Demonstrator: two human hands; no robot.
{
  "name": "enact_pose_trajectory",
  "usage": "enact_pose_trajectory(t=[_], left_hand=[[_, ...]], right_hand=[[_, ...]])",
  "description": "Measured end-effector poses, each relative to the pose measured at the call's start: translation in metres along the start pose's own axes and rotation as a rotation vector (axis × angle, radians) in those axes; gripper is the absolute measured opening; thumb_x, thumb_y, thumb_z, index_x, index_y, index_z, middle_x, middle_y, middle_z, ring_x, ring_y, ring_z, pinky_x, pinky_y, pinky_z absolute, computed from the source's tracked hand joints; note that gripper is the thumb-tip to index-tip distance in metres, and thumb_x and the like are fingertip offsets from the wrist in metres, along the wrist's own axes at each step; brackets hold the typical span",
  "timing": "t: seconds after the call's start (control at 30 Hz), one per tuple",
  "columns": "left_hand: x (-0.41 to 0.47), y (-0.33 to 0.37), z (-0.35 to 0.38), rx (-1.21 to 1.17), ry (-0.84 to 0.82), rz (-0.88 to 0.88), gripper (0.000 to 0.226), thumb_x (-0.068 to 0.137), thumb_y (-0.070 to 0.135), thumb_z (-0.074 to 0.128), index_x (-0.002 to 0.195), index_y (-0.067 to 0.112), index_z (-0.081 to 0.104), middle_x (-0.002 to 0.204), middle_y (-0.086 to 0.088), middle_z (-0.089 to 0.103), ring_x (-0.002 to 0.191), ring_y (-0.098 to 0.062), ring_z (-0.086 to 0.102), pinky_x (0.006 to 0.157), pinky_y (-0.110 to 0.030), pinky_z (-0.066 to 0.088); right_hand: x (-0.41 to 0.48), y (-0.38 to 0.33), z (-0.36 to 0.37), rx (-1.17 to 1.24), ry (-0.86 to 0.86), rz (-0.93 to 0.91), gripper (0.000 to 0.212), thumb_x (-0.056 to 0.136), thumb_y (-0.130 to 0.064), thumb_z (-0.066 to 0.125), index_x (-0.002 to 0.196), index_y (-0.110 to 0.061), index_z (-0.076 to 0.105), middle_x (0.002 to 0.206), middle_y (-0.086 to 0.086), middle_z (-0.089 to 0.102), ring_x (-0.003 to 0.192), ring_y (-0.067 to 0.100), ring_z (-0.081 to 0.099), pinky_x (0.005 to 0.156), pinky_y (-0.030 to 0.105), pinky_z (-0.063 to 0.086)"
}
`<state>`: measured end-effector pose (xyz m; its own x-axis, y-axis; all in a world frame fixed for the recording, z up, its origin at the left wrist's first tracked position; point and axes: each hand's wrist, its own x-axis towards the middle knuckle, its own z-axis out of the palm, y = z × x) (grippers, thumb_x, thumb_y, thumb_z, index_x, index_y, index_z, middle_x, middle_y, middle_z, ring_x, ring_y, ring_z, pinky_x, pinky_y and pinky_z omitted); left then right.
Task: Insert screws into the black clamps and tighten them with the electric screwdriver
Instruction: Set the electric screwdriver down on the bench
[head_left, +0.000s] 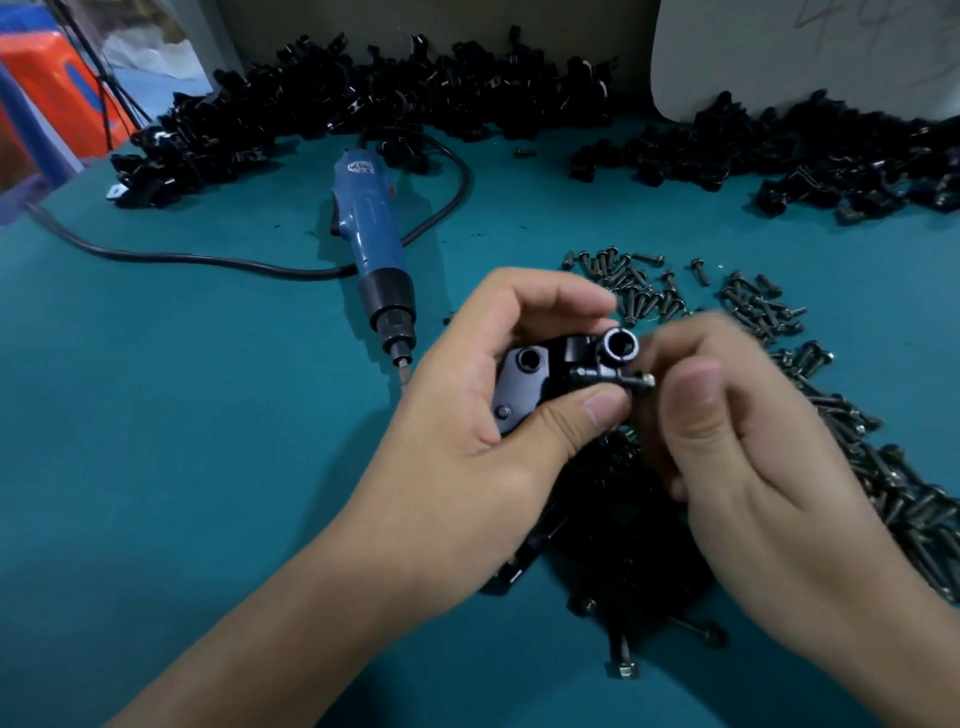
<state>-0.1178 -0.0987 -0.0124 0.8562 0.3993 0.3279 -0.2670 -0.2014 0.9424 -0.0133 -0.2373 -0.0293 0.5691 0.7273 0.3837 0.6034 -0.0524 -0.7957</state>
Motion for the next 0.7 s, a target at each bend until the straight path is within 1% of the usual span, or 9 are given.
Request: enact_pose_trajectory(t=[0.03,0.1,0.17,0.33,0.4,0.5,0.57,0.63,0.7], left_hand=[[0.000,0.000,-0.001,0.000,0.011,-0.002,0.035,0.087,0.009,0.072,0.115,0.026,0.061,0.109,0.015,0.069,0.111,-0.006,0.065,0.096,-0.016,0.047],[0.001,-0.001,-0.001,-0.015,0.009,-0.020,0.034,0.087,0.011,0.072,0.116,0.025,0.061,0.110,0.011,0.069,0.110,-0.006,0.066,0.096,-0.016,0.047],[0.000,-0.001,0.000,-0.041,-0.014,-0.040,0.033,0.087,0.011,0.071,0.116,0.023,0.061,0.110,0.007,0.069,0.109,-0.005,0.065,0.096,-0.017,0.047],[0.000,0.002,-0.003,0.001,-0.097,-0.030,0.032,0.090,0.008,0.071,0.117,0.019,0.061,0.111,0.007,0.069,0.112,-0.011,0.065,0.098,-0.020,0.048],[-0.001,0.001,-0.004,0.009,-0.103,-0.036,0.032,0.090,0.008,0.072,0.118,0.019,0.061,0.112,0.008,0.069,0.114,-0.012,0.065,0.099,-0.022,0.049],[-0.001,-0.002,-0.004,-0.015,-0.066,-0.060,0.033,0.089,0.010,0.071,0.118,0.023,0.062,0.112,0.013,0.068,0.115,-0.007,0.064,0.098,-0.016,0.047],[-0.001,-0.004,-0.004,0.002,-0.057,-0.072,0.034,0.088,0.011,0.071,0.118,0.024,0.062,0.112,0.016,0.067,0.116,-0.004,0.062,0.098,-0.014,0.045],[-0.001,-0.005,-0.003,0.025,-0.068,-0.079,0.034,0.089,0.013,0.071,0.119,0.025,0.062,0.113,0.017,0.067,0.119,-0.005,0.061,0.101,-0.016,0.044],[-0.001,-0.006,-0.002,0.024,-0.069,-0.078,0.034,0.089,0.013,0.070,0.120,0.024,0.062,0.113,0.017,0.067,0.119,-0.004,0.061,0.103,-0.017,0.044]], right_hand=[[0.001,0.002,0.000,-0.060,-0.017,-0.024,0.025,0.104,-0.058,0.039,0.100,-0.036,0.051,0.073,-0.009,0.056,0.057,0.010,0.051,0.045,0.023,0.039],[0.001,0.006,0.000,-0.141,0.008,-0.094,0.008,0.107,-0.040,0.049,0.103,-0.032,0.051,0.081,-0.010,0.055,0.064,0.011,0.052,0.052,0.023,0.040],[0.001,0.008,-0.001,-0.094,0.012,-0.107,0.013,0.108,-0.032,0.050,0.097,-0.025,0.053,0.077,-0.010,0.050,0.064,0.008,0.047,0.055,0.017,0.036],[-0.002,-0.002,-0.005,0.207,-0.093,-0.028,0.039,0.107,-0.044,0.041,0.077,-0.020,0.045,0.067,-0.016,0.039,0.061,0.000,0.037,0.053,0.014,0.034],[-0.002,-0.003,-0.005,0.197,-0.099,-0.002,0.044,0.106,-0.050,0.039,0.076,-0.017,0.046,0.065,-0.015,0.041,0.059,0.001,0.038,0.052,0.016,0.034],[0.002,-0.001,-0.009,-0.051,-0.098,-0.020,0.036,0.102,-0.064,0.038,0.092,-0.032,0.051,0.069,-0.007,0.053,0.058,0.010,0.048,0.049,0.023,0.038],[0.003,0.000,-0.010,-0.130,-0.073,-0.057,0.023,0.104,-0.056,0.042,0.103,-0.034,0.049,0.076,-0.004,0.053,0.059,0.014,0.049,0.049,0.024,0.039],[0.001,0.001,-0.006,-0.151,-0.027,-0.116,0.013,0.106,-0.040,0.045,0.099,-0.029,0.048,0.075,-0.005,0.050,0.057,0.009,0.044,0.047,0.015,0.033],[0.000,0.001,-0.004,-0.139,0.020,-0.107,0.013,0.106,-0.041,0.046,0.098,-0.031,0.049,0.075,-0.005,0.051,0.055,0.006,0.043,0.046,0.014,0.033]])
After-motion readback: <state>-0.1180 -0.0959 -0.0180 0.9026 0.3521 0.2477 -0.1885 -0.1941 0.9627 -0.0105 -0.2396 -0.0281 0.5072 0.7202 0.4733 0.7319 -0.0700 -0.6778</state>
